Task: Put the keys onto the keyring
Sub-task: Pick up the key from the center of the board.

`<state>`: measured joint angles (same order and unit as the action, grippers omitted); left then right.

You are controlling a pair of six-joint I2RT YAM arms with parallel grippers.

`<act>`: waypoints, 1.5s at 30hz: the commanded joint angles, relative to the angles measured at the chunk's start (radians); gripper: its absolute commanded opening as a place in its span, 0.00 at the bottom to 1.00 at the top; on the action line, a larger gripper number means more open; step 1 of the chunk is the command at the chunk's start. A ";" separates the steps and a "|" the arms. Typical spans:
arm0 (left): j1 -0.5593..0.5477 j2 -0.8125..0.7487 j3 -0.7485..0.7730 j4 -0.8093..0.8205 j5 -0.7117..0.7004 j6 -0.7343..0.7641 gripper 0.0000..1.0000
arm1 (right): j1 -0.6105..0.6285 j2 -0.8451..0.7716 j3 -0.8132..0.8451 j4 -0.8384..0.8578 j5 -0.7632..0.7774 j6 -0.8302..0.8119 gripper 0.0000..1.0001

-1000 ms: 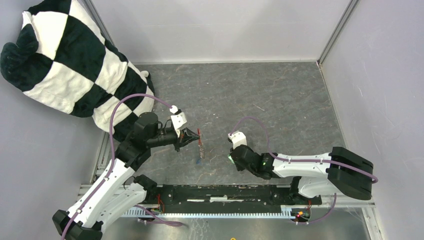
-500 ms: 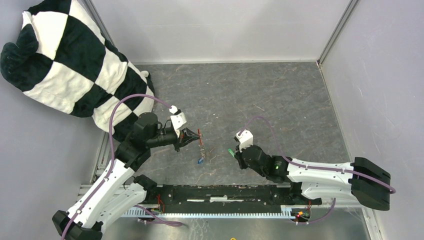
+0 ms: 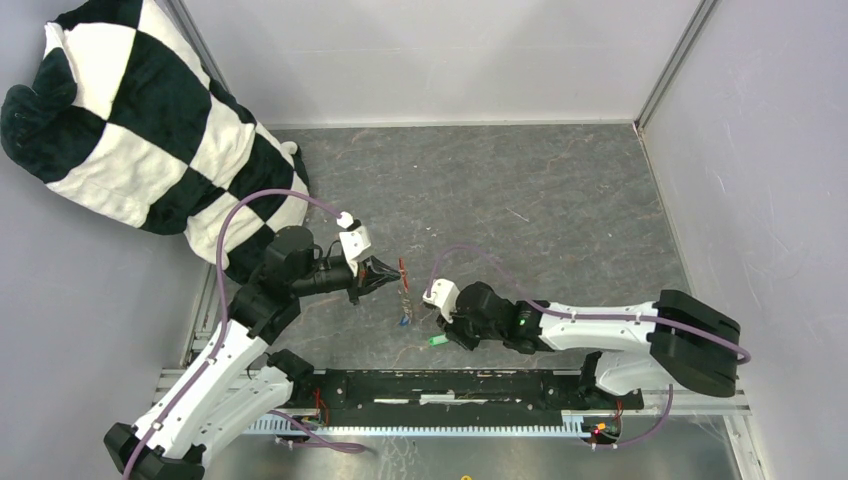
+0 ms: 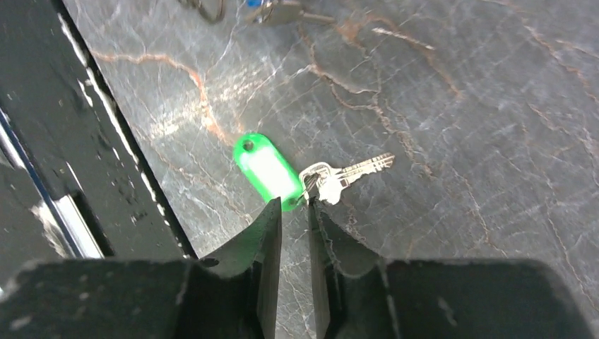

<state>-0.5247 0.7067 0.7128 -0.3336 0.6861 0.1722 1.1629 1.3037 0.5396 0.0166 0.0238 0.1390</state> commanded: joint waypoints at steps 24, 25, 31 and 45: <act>0.005 -0.015 0.031 0.036 0.012 -0.026 0.02 | -0.009 -0.233 -0.221 0.264 0.009 0.162 0.63; 0.005 -0.015 0.032 0.034 0.011 -0.021 0.02 | -0.010 -0.193 -0.195 0.254 -0.014 0.192 0.61; 0.005 -0.015 0.032 0.034 0.015 -0.015 0.02 | -0.010 -0.093 -0.176 0.268 -0.070 0.333 0.54; 0.005 -0.025 0.036 0.027 0.017 -0.004 0.02 | -0.010 -0.024 -0.144 0.253 0.066 0.395 0.41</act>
<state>-0.5247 0.6968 0.7132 -0.3351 0.6880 0.1646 1.1557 1.2671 0.3576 0.2379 0.0219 0.4931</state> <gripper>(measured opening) 0.025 0.438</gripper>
